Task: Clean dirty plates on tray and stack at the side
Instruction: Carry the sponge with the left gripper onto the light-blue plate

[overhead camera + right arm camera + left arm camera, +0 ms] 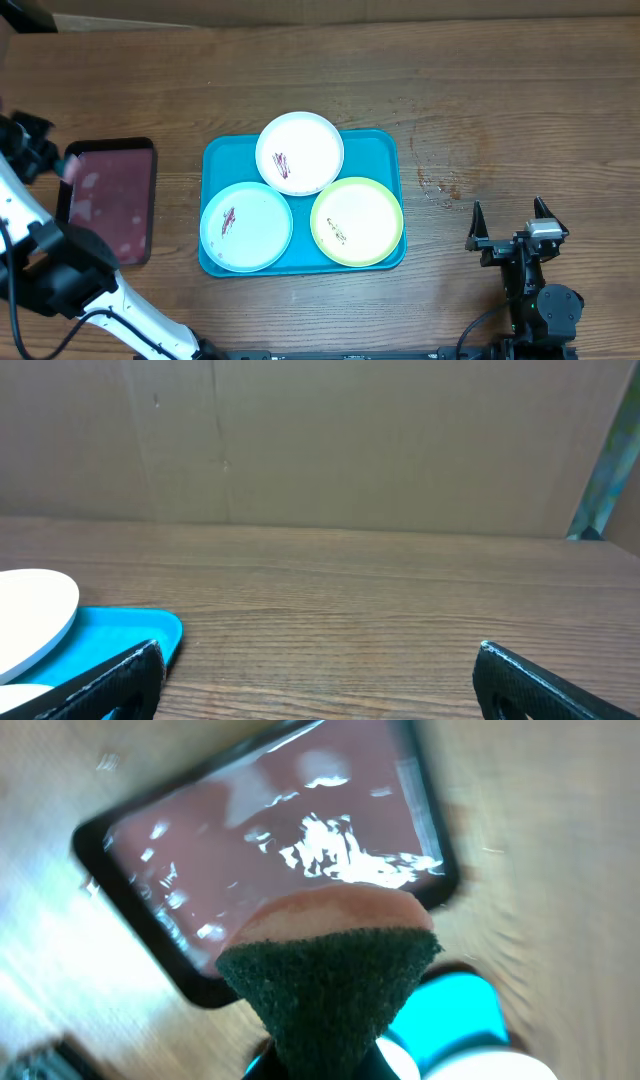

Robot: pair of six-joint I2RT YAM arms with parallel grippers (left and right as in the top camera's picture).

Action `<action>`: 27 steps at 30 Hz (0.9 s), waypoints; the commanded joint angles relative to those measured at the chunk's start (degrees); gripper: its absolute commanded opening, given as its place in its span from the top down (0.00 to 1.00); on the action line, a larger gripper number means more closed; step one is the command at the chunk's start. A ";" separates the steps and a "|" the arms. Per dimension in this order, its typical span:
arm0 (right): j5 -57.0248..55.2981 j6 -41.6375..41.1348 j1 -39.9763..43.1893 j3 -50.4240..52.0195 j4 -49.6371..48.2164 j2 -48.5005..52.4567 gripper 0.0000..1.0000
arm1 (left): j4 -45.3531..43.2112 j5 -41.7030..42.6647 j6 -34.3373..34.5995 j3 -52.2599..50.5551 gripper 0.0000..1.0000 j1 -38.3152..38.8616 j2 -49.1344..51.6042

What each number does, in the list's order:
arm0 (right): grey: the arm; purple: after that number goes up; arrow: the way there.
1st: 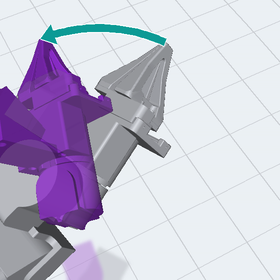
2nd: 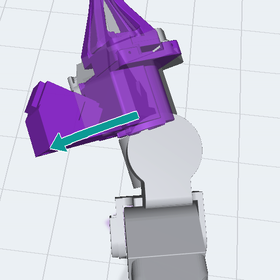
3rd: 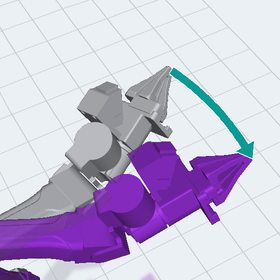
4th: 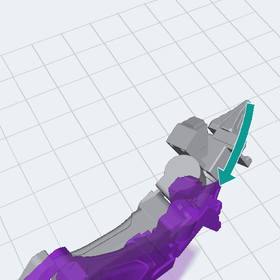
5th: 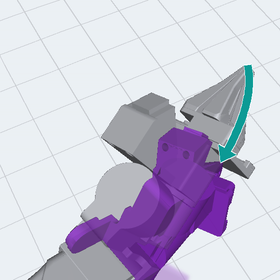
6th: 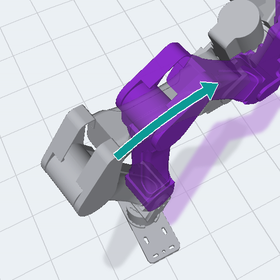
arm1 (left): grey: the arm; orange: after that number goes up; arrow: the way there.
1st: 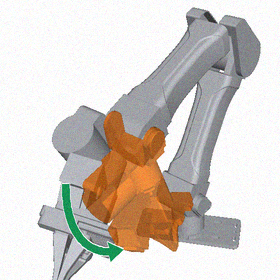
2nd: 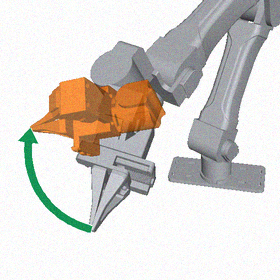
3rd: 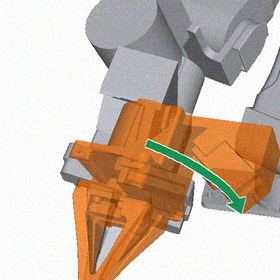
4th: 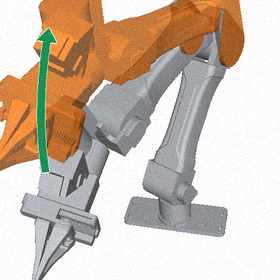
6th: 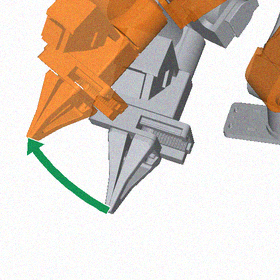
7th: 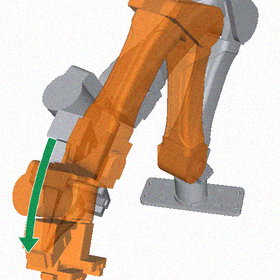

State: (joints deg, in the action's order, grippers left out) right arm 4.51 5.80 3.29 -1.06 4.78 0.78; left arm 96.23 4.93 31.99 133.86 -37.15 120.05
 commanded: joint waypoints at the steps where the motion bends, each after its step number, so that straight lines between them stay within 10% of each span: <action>1: 0.04 0.02 0.11 0.57 -0.22 -0.55 0.00 | 0.59 6.86 -8.46 2.91 0.96 2.05 -4.92; 16: 0.04 0.02 0.11 0.57 -0.22 -0.55 0.00 | -1.05 6.05 -10.99 -17.40 0.96 26.36 -15.87; 27: 0.04 0.02 0.11 0.57 -0.22 -0.55 0.00 | -28.30 4.98 -9.22 -49.68 0.96 43.43 -15.85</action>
State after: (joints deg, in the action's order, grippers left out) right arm 4.49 5.80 3.29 -1.06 4.80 0.80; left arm 72.36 10.50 22.33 89.67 4.21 104.27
